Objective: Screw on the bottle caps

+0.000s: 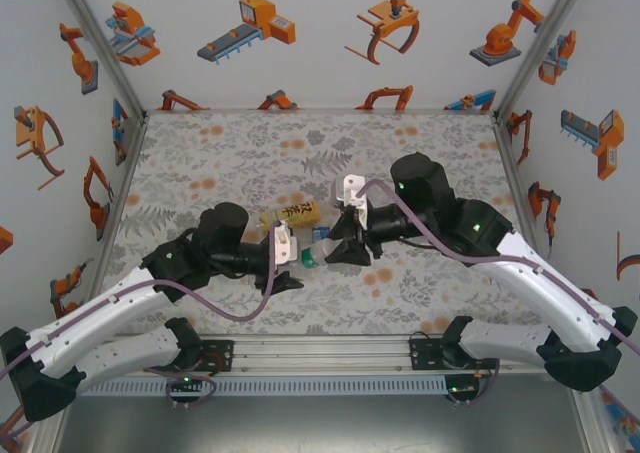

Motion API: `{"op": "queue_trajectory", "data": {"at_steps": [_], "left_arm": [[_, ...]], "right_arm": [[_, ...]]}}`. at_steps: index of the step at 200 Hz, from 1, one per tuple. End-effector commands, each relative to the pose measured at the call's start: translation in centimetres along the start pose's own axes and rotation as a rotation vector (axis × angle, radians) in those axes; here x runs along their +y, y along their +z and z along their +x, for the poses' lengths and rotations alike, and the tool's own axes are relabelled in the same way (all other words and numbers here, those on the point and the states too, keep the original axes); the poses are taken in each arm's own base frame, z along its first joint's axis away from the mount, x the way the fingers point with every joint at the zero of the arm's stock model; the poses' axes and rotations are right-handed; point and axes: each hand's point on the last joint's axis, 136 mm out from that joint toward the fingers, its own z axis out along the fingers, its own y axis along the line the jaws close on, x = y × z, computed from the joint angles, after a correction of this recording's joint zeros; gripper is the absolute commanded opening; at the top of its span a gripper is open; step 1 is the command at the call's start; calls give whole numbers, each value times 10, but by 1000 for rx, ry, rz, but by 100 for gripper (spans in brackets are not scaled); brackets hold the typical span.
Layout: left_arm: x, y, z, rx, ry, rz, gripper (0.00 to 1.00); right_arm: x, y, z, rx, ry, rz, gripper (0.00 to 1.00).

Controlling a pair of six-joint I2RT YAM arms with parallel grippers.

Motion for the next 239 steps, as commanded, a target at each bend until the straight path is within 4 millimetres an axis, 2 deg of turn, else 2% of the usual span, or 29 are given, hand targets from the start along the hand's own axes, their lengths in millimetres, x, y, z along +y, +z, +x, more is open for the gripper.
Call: {"op": "queue_trajectory", "data": {"at_steps": [1, 14, 36, 65, 86, 99, 119, 131, 145, 155, 179, 212, 227, 239], "left_arm": [[6, -2, -14, -63, 27, -38, 0], [11, 0, -14, -64, 25, -63, 0], [18, 2, -14, -63, 25, -93, 0], [29, 6, -12, -50, 26, -140, 0], [33, 8, -13, -53, 32, -155, 0], [34, 9, -13, -54, 35, -157, 0], [35, 11, -14, -58, 35, -153, 0], [34, 12, -15, -64, 36, -145, 0], [33, 13, -15, -63, 35, -137, 0], [32, 13, -15, -64, 34, -131, 0], [31, 15, -15, -63, 35, -116, 0], [25, 16, -16, -65, 32, -80, 0], [21, 16, -16, -65, 31, -55, 0], [15, 17, -17, -70, 38, -20, 0]], "right_arm": [[-23, 4, 2, -35, 314, 116, 18], [-41, 3, 9, -58, 530, 217, 12], [-67, 1, 34, -88, 937, 383, 12], [-74, 13, 66, -118, 1408, 433, 11], [-75, 18, 72, -150, 1554, 424, 11], [-77, 14, 71, -176, 1569, 445, 18], [-80, -1, 66, -216, 1522, 489, 24], [-81, -10, 58, -242, 1457, 506, 36], [-82, -21, 45, -267, 1350, 515, 55], [-82, -28, 33, -269, 1245, 508, 62], [-76, -42, 7, -247, 988, 480, 65], [-64, -59, -17, -185, 599, 481, 68], [-47, -56, -27, -149, 395, 391, 68], [-26, -50, -31, -118, 222, 276, 69]]}}
